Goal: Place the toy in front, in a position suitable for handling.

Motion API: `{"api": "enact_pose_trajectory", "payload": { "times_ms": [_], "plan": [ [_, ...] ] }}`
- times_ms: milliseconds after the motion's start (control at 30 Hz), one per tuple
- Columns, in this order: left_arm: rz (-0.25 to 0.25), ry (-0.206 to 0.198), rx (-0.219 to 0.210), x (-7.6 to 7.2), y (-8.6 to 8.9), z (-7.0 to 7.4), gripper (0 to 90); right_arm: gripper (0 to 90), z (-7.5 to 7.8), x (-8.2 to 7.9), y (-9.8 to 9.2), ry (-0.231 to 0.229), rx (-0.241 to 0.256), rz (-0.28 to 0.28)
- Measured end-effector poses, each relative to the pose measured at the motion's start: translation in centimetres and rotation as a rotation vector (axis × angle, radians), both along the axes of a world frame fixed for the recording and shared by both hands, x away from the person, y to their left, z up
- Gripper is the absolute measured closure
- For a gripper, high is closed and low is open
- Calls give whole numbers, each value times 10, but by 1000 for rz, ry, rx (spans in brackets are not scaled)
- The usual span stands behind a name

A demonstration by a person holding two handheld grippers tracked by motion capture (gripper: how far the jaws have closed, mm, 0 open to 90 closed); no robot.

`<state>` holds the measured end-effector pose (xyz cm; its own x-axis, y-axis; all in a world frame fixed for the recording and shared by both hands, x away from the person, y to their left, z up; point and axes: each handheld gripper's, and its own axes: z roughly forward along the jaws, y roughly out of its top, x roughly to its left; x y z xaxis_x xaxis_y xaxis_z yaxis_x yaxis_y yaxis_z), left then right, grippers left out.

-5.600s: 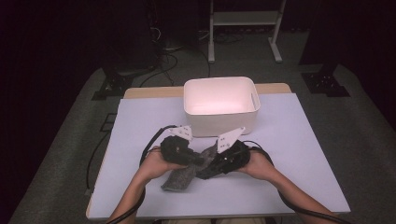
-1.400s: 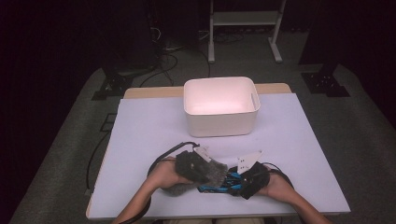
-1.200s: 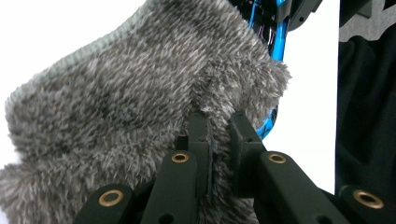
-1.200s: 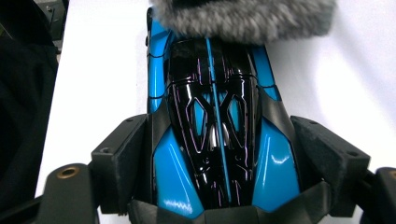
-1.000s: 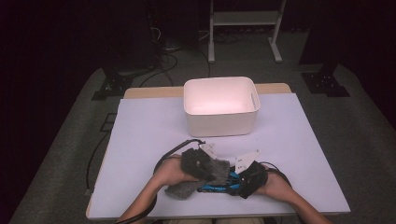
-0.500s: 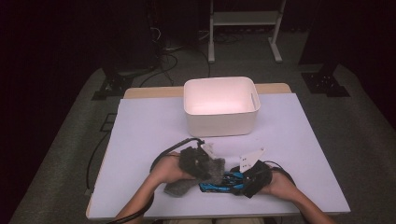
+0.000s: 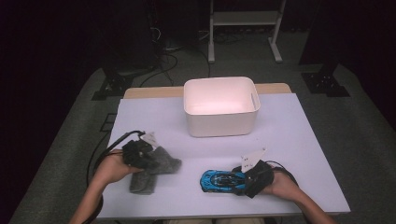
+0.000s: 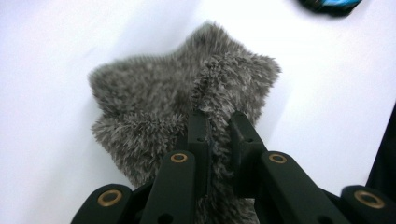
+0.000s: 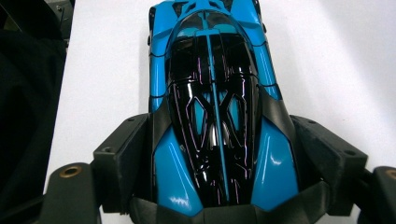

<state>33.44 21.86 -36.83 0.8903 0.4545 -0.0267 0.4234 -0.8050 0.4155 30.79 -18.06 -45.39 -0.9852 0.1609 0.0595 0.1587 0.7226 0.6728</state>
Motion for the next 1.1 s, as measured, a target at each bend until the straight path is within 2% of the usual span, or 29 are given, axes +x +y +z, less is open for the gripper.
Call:
{"api": "enact_pose_trajectory", "payload": {
  "times_ms": [33,100,167,267,333,367,467,667,833,967,1033,1100],
  "plan": [
    [16,-9,-9,-2,7,-1,808,226,0,0,0,0,2,-1],
    [16,-20,-30,-5,12,-6,799,223,-1,0,0,0,6,-3],
    [5,-19,-63,-8,14,-18,761,218,-1,-1,0,10,12,-17],
    [-2,-14,-105,-11,10,-31,678,200,-1,-1,0,24,15,-28],
    [11,-18,-136,-14,7,-35,583,186,0,-1,-1,35,15,-32],
    [6,-18,-159,-16,6,-36,563,184,1,-1,-3,39,17,-34],
    [19,-46,-185,-20,2,-38,460,176,8,-2,-7,66,35,-46],
    [34,-105,-216,-25,-3,-34,300,176,27,7,-7,41,46,-51],
    [31,-104,-231,-27,-3,-38,245,191,46,22,-3,43,41,-69],
    [40,-134,-256,-28,1,-37,201,182,65,32,-1,0,44,-71],
    [51,-151,-286,-30,3,-35,188,182,76,40,-3,-4,51,-75],
    [60,-149,-304,-30,5,-34,160,182,88,47,-4,-24,60,-88]
  ]
}}
